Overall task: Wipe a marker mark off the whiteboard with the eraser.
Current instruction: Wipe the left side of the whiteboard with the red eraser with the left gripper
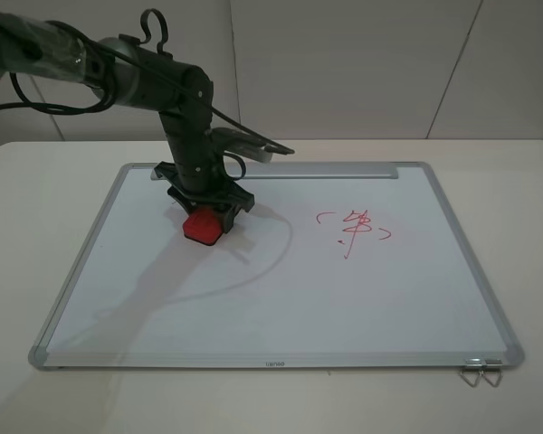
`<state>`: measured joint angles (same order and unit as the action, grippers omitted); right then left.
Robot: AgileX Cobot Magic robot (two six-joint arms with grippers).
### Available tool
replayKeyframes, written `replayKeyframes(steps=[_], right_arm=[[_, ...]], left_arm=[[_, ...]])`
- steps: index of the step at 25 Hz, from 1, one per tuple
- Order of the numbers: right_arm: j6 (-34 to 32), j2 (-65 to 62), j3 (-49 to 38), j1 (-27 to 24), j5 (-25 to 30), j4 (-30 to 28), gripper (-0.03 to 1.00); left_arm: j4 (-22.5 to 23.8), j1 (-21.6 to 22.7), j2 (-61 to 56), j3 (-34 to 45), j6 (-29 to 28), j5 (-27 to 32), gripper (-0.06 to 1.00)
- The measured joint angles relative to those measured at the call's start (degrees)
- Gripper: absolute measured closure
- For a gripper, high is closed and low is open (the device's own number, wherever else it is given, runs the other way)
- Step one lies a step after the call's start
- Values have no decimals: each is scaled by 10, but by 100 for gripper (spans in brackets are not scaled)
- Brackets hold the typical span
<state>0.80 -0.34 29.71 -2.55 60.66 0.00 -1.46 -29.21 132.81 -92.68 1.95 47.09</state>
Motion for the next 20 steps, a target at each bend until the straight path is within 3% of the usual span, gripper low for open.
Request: replayKeyframes(steps=[4,15,20], right_arm=[[0,0,0,0,0,0,27],[0,0,0,0,0,0,27],[0,0,0,0,0,0,27]], left_arm=[[-12,21,1,-2,0,1,36],[-19,130,1,-2,4,46,36],[-4,155,1,-2,4,60,36]])
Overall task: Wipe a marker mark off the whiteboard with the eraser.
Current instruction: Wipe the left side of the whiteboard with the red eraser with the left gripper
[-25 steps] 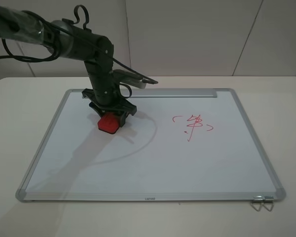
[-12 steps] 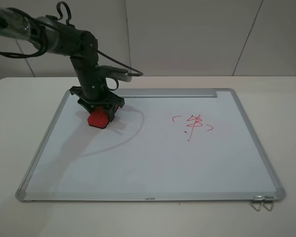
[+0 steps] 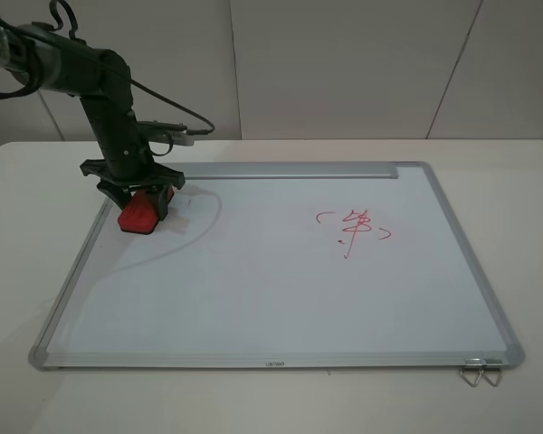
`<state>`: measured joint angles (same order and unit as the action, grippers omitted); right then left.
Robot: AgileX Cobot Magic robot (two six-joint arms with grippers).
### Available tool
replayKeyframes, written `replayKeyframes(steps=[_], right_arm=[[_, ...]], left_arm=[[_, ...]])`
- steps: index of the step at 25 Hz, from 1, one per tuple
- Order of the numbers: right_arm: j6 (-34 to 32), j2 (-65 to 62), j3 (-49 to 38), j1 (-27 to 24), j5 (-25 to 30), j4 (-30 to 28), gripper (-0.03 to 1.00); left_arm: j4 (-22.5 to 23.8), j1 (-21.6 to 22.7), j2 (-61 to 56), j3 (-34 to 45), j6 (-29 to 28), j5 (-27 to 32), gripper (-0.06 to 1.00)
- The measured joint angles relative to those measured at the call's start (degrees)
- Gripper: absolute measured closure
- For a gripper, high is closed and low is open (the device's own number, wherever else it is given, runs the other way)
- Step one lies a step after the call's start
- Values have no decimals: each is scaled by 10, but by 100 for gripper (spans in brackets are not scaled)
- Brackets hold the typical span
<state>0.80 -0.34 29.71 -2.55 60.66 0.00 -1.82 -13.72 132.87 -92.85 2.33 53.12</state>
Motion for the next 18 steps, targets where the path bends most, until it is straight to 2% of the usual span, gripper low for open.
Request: replayKeyframes(steps=[7,18], right_arm=[[0,0,0,0,0,0,27],[0,0,0,0,0,0,27]], left_arm=[[9,-16,0,0,-1,1,36],[1,-117,1,0,24,-1,36]])
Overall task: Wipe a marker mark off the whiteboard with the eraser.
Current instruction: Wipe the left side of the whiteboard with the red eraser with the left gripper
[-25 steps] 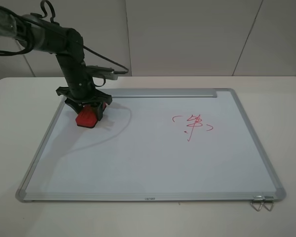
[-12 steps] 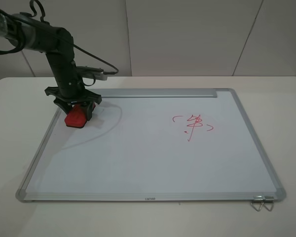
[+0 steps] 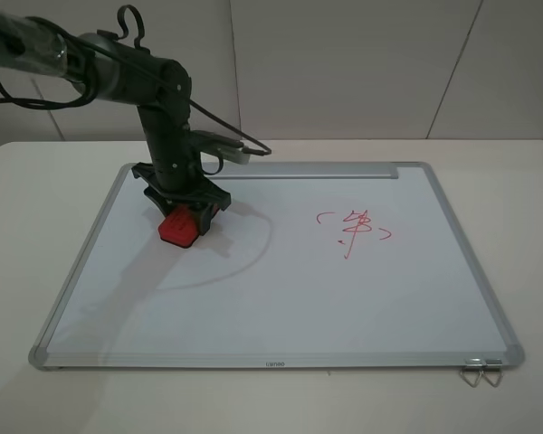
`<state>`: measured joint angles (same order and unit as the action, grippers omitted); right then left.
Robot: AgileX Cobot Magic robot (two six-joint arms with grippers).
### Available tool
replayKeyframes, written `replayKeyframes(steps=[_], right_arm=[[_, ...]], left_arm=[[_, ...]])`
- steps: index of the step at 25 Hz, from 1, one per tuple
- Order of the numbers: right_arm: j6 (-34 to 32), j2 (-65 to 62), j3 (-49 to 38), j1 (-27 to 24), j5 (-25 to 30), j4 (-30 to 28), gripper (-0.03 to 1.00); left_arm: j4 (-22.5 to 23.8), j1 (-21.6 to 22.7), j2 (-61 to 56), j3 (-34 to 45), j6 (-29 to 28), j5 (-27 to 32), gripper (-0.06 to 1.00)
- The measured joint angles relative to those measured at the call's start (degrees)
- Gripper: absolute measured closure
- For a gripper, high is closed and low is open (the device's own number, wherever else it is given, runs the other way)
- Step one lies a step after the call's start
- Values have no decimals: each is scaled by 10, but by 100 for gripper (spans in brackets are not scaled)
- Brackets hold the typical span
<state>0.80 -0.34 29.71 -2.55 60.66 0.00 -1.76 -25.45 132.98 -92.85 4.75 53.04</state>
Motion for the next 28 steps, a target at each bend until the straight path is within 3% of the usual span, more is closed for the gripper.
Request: replayKeyframes(steps=[6,12,18,23,28], right_arm=[[0,0,0,0,0,0,27],[0,0,0,0,0,0,27],[0,0,0,0,0,0,27],[0,0,0,0,0,0,27],[0,0,0,0,0,0,27]], left_arm=[[-18,-34,2,-3,24,7,36],[-19,-38,3,-3,29,9,36],[-45,-9,3,-5,4,16,36],[8,20,-4,8,-42,47,36],[10,40,-41,72,-48,31,36]])
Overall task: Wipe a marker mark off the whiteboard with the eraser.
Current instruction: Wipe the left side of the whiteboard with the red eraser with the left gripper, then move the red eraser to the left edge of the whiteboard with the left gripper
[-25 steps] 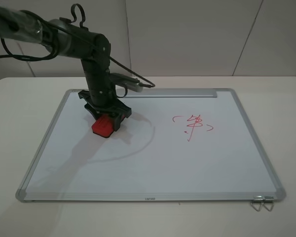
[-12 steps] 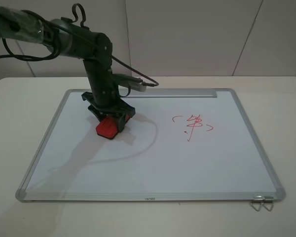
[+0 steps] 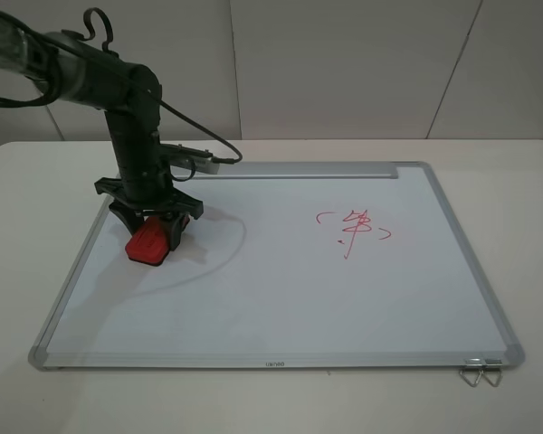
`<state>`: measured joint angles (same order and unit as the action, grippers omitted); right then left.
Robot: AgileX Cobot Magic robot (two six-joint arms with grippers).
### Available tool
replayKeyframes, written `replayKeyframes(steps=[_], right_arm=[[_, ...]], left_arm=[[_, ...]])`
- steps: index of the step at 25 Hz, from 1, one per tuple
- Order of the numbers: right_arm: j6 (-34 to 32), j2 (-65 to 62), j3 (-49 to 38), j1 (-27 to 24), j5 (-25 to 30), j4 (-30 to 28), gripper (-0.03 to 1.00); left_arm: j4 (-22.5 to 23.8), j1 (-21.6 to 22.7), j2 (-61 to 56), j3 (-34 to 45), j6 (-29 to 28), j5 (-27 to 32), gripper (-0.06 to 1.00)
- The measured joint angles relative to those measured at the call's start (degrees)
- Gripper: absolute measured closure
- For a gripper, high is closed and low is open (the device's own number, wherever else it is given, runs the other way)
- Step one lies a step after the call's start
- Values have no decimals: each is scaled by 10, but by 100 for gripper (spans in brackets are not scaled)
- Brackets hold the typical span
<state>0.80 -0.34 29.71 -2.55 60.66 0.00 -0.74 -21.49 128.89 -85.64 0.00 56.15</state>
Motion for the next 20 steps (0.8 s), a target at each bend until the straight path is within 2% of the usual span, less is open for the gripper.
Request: replayKeyframes(steps=[4,12,20], right_arm=[[0,0,0,0,0,0,27],[0,0,0,0,0,0,27],[0,0,0,0,0,0,27]], left_arm=[[-2,14,-42,81,-13,-32,36],[2,22,-158,238,-58,-139,36],[7,22,-277,328,-84,-174,36]])
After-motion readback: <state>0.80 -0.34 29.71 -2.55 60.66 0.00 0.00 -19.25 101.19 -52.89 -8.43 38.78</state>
